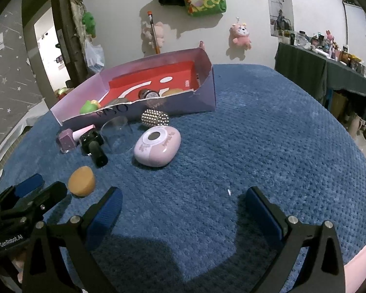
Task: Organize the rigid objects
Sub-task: 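Withdraw both tools from the box back over the table, then grasp the tan sponge with the left tool while the right tool grasps the pink compact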
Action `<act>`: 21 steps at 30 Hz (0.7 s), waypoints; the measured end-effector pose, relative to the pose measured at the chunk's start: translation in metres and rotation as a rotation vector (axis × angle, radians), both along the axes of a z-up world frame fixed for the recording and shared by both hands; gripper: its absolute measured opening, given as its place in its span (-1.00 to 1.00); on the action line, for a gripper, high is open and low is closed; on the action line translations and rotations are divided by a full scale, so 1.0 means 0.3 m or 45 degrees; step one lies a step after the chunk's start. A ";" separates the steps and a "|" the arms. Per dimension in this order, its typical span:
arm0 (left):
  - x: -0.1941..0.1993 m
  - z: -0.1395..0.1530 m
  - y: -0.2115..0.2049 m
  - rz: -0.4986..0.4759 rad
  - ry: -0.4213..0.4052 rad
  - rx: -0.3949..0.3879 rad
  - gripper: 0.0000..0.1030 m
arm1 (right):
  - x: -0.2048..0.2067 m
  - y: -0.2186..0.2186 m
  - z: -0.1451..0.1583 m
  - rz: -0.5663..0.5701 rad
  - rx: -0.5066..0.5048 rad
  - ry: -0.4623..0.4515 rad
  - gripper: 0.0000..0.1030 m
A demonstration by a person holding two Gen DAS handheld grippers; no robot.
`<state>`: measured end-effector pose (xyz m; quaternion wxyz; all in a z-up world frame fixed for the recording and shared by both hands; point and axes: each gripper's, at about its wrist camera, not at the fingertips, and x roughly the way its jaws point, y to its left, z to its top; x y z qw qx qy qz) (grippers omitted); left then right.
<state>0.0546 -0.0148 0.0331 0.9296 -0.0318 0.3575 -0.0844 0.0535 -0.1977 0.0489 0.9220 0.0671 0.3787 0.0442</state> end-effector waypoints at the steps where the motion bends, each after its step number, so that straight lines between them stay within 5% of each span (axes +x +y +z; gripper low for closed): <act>1: 0.001 -0.001 0.000 -0.001 0.001 0.000 0.89 | 0.000 0.001 -0.001 -0.001 -0.004 0.000 1.00; 16: 0.053 0.011 -0.064 -0.105 0.043 0.033 0.88 | 0.063 0.000 0.041 0.035 -0.046 -0.004 1.00; 21: 0.081 0.010 -0.091 -0.177 0.091 0.024 0.62 | 0.112 0.012 0.054 0.070 -0.078 0.016 1.00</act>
